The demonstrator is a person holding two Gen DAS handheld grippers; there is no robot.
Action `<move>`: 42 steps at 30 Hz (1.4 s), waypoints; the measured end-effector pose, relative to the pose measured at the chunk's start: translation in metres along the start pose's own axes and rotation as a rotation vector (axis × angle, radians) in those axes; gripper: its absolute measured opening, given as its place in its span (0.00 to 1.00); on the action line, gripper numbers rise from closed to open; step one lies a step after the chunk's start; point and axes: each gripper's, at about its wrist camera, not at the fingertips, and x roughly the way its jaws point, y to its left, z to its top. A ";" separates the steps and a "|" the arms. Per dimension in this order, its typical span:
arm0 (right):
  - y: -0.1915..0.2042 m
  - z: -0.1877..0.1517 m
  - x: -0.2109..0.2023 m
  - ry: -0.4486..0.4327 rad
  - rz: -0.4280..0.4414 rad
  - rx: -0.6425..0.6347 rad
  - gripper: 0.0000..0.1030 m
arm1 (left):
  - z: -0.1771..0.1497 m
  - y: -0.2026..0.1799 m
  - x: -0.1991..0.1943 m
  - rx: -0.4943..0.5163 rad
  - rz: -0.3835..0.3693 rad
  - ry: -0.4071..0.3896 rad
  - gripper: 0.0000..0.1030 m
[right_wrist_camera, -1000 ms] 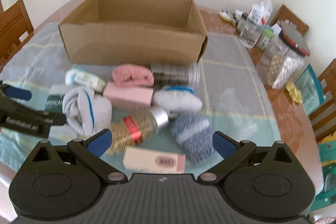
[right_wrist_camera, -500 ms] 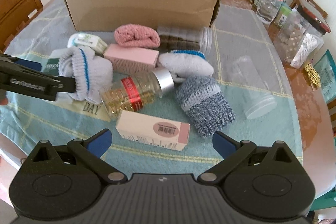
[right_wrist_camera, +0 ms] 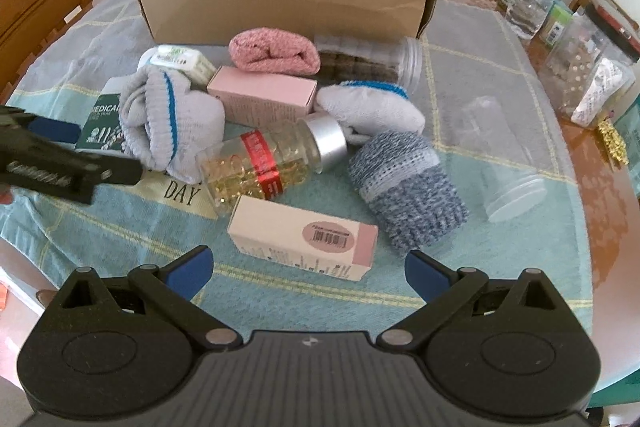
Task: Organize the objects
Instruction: 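Grasp MEDICAL cotton swab bottle with left gripper while right gripper grasps pink barcode box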
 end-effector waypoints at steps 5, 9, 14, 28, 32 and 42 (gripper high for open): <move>0.002 -0.004 0.008 0.018 0.011 0.002 1.00 | -0.010 0.022 -0.008 -0.003 0.048 0.011 1.00; 0.004 -0.006 0.015 0.033 0.020 0.009 1.00 | -0.014 0.050 -0.014 -0.041 0.107 0.012 1.00; 0.007 -0.007 0.023 0.044 0.022 0.017 1.00 | -0.008 0.077 -0.007 -0.069 0.192 0.008 0.99; 0.007 -0.008 0.033 0.050 -0.021 0.052 1.00 | 0.018 0.048 -0.027 -0.031 0.030 -0.058 0.99; 0.007 -0.005 0.035 0.041 -0.026 0.062 1.00 | 0.032 0.031 -0.016 -0.009 0.062 -0.077 0.99; 0.008 -0.001 0.038 0.011 -0.036 0.077 1.00 | 0.033 0.049 0.000 -0.067 0.077 -0.040 1.00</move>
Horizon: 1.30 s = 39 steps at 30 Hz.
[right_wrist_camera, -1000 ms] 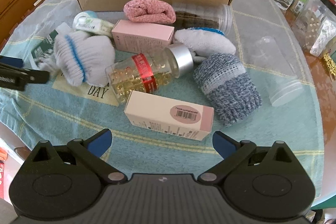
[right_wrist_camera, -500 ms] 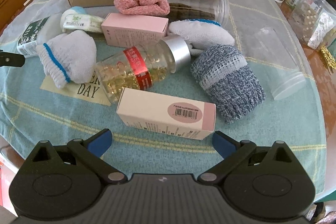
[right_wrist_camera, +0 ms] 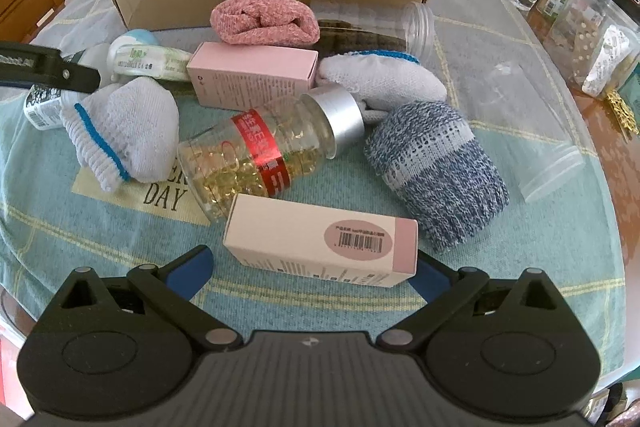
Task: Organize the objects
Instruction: 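Grasp MEDICAL cotton swab bottle with left gripper while right gripper grasps pink barcode box, then carry swab bottle with left gripper into box while right gripper releases pink box inside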
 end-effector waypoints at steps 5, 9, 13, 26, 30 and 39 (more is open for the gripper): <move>0.001 -0.001 0.000 -0.010 -0.001 -0.001 1.00 | -0.010 0.013 -0.008 0.018 0.005 0.019 1.00; 0.001 -0.003 0.000 -0.025 -0.002 0.001 1.00 | -0.010 0.014 -0.002 0.017 0.003 0.019 0.99; 0.002 0.000 0.001 -0.016 -0.008 0.014 1.00 | -0.004 0.006 0.006 0.038 -0.001 0.003 0.99; 0.001 0.009 -0.006 -0.033 -0.034 0.100 0.95 | 0.004 0.001 0.012 0.157 -0.014 -0.009 0.86; 0.011 0.006 -0.015 -0.034 -0.046 0.097 0.85 | 0.006 0.003 0.012 0.179 -0.047 0.000 0.81; 0.014 0.007 -0.022 -0.009 -0.071 0.079 0.81 | 0.013 0.007 0.010 0.244 -0.077 0.041 0.81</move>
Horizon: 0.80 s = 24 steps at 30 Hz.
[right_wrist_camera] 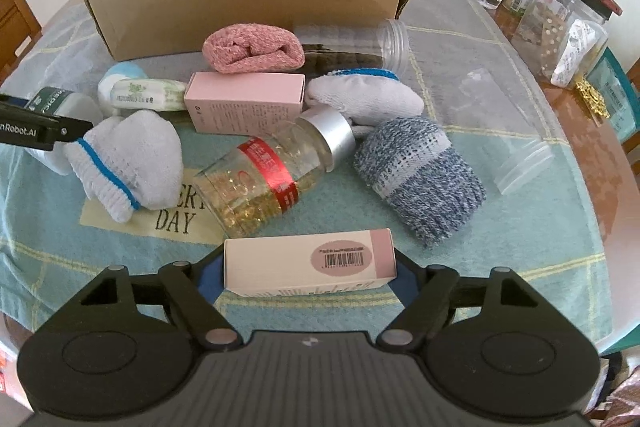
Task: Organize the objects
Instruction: 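Carry swab bottle with left gripper into box while right gripper releases pink box inside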
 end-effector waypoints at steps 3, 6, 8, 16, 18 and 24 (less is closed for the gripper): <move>-0.005 0.002 -0.008 0.008 0.007 -0.007 0.81 | 0.003 0.000 -0.007 0.023 -0.011 0.008 0.81; -0.011 0.004 -0.018 0.014 0.000 -0.021 0.81 | 0.008 0.001 -0.020 0.060 -0.022 0.012 0.81; -0.014 0.007 -0.026 0.011 -0.008 -0.037 0.81 | 0.011 0.001 -0.030 0.082 -0.030 0.018 0.81; -0.019 0.036 -0.064 -0.048 0.031 -0.092 0.81 | 0.039 0.003 -0.080 0.134 -0.080 -0.013 0.81; -0.018 0.048 -0.070 -0.066 0.047 -0.113 0.81 | 0.048 0.003 -0.088 0.131 -0.084 -0.027 0.81; -0.016 0.088 -0.076 -0.131 0.115 -0.213 0.81 | 0.083 -0.003 -0.103 0.082 -0.058 -0.085 0.81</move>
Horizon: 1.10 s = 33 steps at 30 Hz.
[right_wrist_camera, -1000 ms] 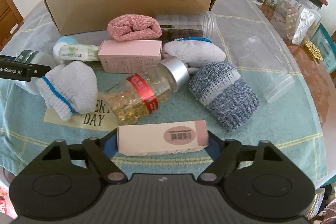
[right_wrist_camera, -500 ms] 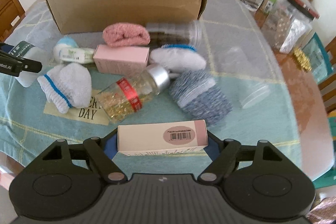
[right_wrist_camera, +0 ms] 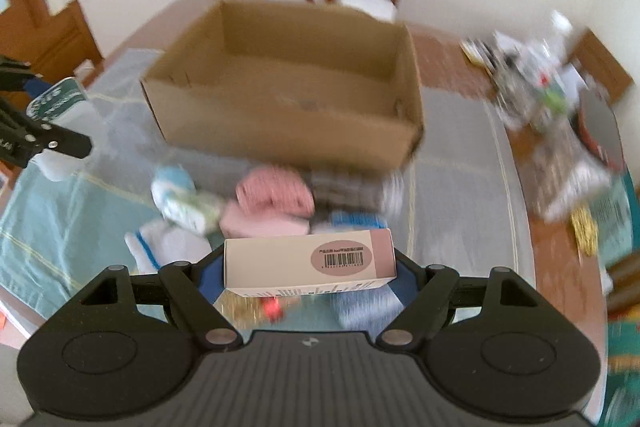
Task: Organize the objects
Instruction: 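Carry swab bottle with left gripper into box while right gripper releases pink box inside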
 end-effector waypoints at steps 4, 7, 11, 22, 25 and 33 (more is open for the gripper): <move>-0.007 0.030 0.003 -0.049 0.032 -0.073 0.81 | 0.025 -0.005 0.001 -0.006 0.024 -0.038 0.81; -0.014 0.050 0.006 -0.078 0.051 -0.099 0.81 | 0.043 -0.011 0.006 -0.010 0.031 -0.060 0.81; -0.025 0.077 0.011 -0.111 0.067 -0.138 0.81 | 0.067 -0.016 0.017 -0.018 0.052 -0.073 0.81; -0.057 0.127 0.053 -0.104 0.096 -0.177 0.81 | 0.112 -0.012 0.058 -0.097 0.090 -0.055 0.81; -0.061 0.134 0.068 -0.082 0.098 -0.193 0.81 | 0.120 -0.011 0.068 -0.108 0.102 -0.049 0.81; -0.072 0.143 0.091 -0.065 0.113 -0.200 1.00 | 0.136 -0.011 0.096 -0.113 0.114 -0.023 0.81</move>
